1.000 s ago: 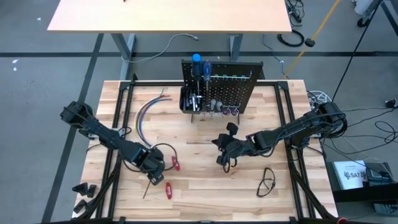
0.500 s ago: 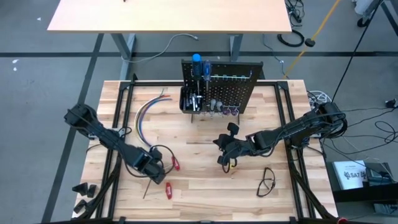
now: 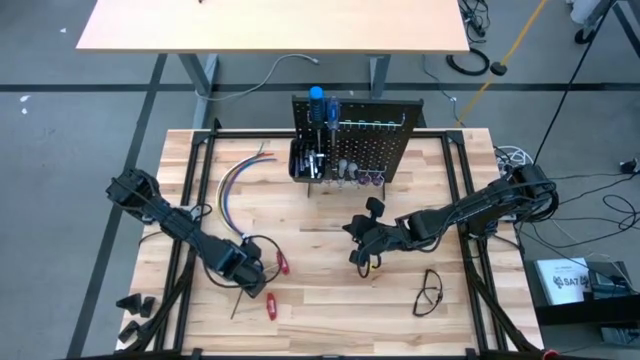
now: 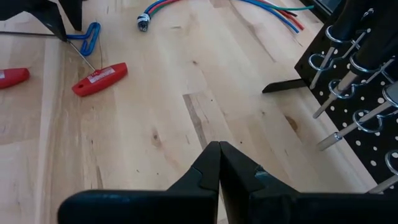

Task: Hang tools onto peg board
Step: Hang the blue pick tool on the peg board

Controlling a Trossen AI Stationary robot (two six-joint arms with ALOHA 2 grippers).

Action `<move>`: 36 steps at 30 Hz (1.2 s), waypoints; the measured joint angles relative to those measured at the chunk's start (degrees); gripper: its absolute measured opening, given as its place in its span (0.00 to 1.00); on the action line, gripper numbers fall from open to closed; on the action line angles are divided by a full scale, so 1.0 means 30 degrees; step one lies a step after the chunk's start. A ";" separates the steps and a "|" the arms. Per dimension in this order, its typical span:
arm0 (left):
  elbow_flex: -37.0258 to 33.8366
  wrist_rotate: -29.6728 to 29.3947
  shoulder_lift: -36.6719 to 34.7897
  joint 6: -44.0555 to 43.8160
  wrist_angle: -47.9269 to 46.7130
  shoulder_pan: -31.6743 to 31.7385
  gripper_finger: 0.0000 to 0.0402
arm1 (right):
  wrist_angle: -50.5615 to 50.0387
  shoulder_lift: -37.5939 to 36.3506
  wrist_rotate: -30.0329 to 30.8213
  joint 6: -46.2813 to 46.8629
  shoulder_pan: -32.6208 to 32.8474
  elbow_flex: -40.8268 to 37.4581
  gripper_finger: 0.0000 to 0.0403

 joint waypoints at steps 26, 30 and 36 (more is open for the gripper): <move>-0.0159 -0.4574 -0.0748 0.2742 -0.0385 0.1055 0.00 | -0.0001 0.0000 0.0015 -0.0073 0.0001 0.0000 0.00; -0.0143 -0.5176 -0.1478 0.3733 -0.0153 0.1515 0.00 | -0.0001 0.0000 0.0015 -0.0073 -0.0001 0.0000 0.00; 0.0396 -0.6138 -0.2603 0.6191 0.0965 0.2273 0.00 | -0.0001 0.0004 0.0019 -0.0025 -0.0001 0.0000 0.00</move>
